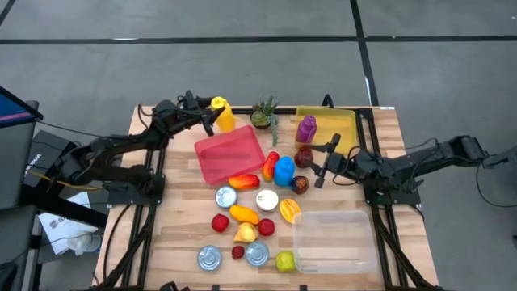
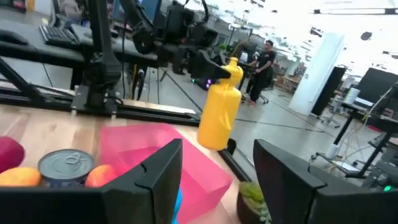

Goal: Pick & Place Food Item
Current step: Put the yellow water bottle into the yellow bin

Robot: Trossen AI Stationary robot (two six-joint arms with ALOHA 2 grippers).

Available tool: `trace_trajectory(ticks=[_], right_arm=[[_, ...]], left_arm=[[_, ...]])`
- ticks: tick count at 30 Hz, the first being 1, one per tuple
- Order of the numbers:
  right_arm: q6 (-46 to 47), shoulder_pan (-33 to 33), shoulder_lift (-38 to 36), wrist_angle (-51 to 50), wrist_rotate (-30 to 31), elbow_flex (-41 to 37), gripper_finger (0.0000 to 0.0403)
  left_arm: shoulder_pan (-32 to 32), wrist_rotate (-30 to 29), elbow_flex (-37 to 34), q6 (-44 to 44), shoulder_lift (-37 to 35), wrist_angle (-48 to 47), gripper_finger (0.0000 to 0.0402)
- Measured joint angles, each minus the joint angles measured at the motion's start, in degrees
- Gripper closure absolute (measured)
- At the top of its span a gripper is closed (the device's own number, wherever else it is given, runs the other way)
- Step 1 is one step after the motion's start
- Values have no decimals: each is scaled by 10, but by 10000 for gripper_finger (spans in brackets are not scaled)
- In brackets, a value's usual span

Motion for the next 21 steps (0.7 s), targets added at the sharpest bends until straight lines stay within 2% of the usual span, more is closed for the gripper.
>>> trace_trajectory(ticks=[9,21], right_arm=[[45,-80,47,-269,-86,206,214],[57,-204,269,-652,-222,577,214]], left_arm=[[-45,0,59,40,46,-44,195],[-79,10,113,64,146,-43,195]])
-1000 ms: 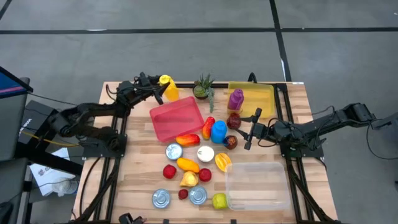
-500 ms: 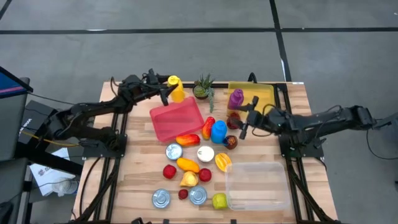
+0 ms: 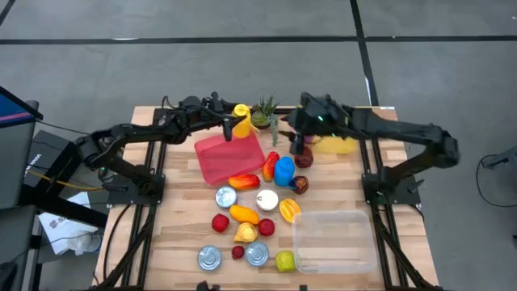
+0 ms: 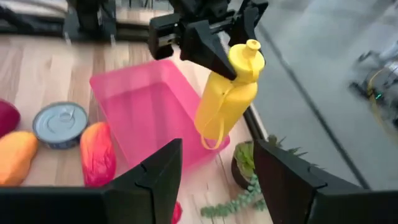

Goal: Pick & Place Food Item
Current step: Put the yellow water bottle into the yellow bin

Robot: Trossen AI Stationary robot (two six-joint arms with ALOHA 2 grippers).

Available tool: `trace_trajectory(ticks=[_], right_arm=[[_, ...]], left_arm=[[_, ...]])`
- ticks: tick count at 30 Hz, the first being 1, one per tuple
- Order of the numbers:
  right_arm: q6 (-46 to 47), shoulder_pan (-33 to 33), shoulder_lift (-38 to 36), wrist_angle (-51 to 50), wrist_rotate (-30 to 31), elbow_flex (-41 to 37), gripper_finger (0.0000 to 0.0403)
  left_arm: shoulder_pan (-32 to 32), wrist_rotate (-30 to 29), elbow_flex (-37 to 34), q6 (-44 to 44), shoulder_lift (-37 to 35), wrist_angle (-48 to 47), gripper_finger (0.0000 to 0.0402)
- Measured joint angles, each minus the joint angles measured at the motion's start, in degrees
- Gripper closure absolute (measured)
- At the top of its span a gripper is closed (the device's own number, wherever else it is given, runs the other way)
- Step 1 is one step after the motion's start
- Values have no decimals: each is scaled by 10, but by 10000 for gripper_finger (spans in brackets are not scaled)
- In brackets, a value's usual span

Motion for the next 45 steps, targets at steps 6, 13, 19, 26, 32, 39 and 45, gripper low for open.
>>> trace_trajectory(ticks=[6,13,19,26,32,39,45], right_arm=[[-25,-48,115,-162,-65,188,214],[-53,-83,223,-287,-108,362,214],[-64,-99,285,-306,-141,432,214],[-81,-97,331,-306,-154,466,214],[-93,-93,357,-313,-155,491,214],[-96,-94,359,-293,-159,496,214],[-95,-94,359,-283,-167,496,214]], left_arm=[[-14,28,19,4,26,16,195],[-31,47,29,7,46,32,195],[-40,50,30,8,46,32,195],[-40,50,30,8,46,31,195],[-40,49,30,8,46,31,195],[-40,49,30,8,46,30,195],[-40,47,30,8,46,30,195]])
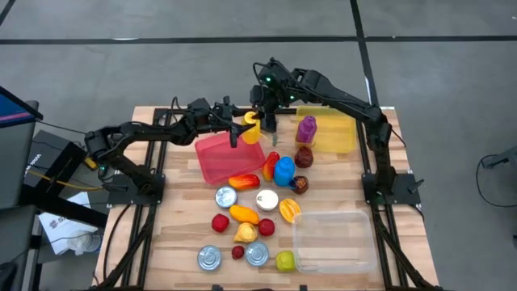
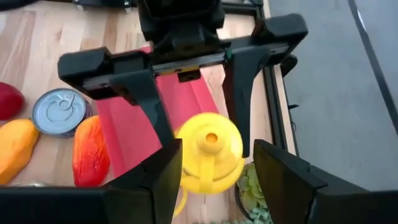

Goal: Pick & Place Food Item
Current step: Put the yellow water bottle into the yellow bin

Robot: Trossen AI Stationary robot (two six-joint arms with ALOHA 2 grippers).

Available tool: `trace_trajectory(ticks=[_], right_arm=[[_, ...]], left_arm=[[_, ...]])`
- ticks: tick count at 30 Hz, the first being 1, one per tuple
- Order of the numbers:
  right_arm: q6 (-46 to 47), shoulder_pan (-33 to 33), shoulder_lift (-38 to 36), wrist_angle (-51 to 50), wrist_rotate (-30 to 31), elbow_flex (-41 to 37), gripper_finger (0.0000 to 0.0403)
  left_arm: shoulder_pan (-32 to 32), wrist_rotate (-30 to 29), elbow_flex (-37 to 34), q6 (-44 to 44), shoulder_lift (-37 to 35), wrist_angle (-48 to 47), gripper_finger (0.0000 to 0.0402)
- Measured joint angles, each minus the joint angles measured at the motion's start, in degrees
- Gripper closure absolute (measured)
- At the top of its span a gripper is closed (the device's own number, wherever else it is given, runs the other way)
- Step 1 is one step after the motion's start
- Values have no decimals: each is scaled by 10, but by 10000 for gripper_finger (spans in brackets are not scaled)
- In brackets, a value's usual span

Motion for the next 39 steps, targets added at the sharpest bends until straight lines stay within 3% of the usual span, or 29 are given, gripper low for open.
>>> trace_trajectory(ticks=[27,39], right_arm=[[9,-3,-2,15,-2,-25,214],[14,15,-3,-54,3,-26,214]], left_arm=[[-11,0,9,-2,2,-1,195],[-25,3,64,-5,77,19,194]])
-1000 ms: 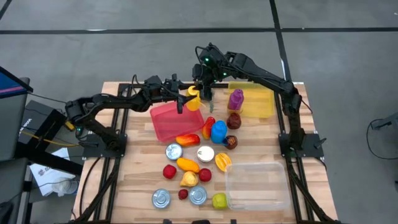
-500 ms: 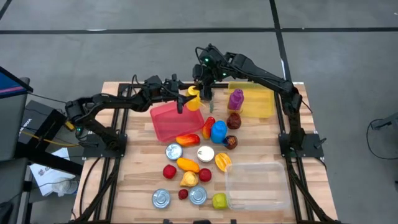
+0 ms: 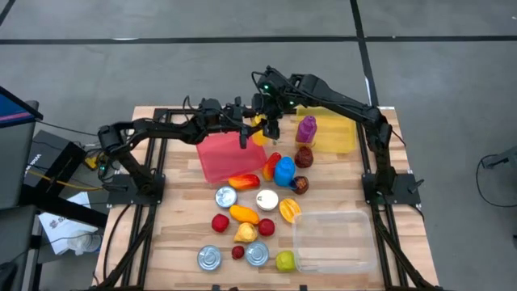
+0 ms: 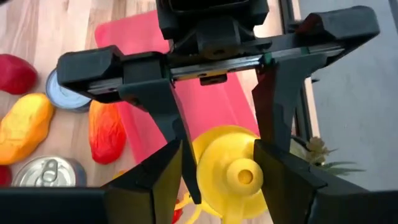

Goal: Pick & Place Food Item
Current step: Put the yellow water bottle into the yellow bin

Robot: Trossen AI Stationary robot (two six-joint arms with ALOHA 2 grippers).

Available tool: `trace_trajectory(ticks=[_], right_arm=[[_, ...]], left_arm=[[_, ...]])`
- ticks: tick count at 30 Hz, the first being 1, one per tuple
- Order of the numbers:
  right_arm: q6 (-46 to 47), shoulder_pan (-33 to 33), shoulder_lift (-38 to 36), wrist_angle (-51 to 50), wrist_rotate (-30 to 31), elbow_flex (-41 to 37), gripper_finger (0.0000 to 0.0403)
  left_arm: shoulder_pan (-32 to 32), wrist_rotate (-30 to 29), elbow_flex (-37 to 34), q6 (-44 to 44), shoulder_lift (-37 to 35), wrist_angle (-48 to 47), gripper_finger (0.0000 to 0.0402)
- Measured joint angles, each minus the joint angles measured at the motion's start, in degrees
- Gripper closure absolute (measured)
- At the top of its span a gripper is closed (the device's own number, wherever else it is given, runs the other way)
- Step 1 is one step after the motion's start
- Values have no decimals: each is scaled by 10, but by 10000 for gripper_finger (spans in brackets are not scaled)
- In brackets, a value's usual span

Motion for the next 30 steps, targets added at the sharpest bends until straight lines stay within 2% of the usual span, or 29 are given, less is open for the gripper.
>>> trace_trajectory(ticks=[12,26,30], right_arm=[[-15,-13,0,-49,15,0,214],[-14,-14,0,-31,27,0,215],[-14,-14,0,-27,30,0,230]], left_arm=[[-3,-5,1,0,1,-16,194],[-5,-3,1,0,0,-14,193],[-5,-3,1,0,0,-14,193]])
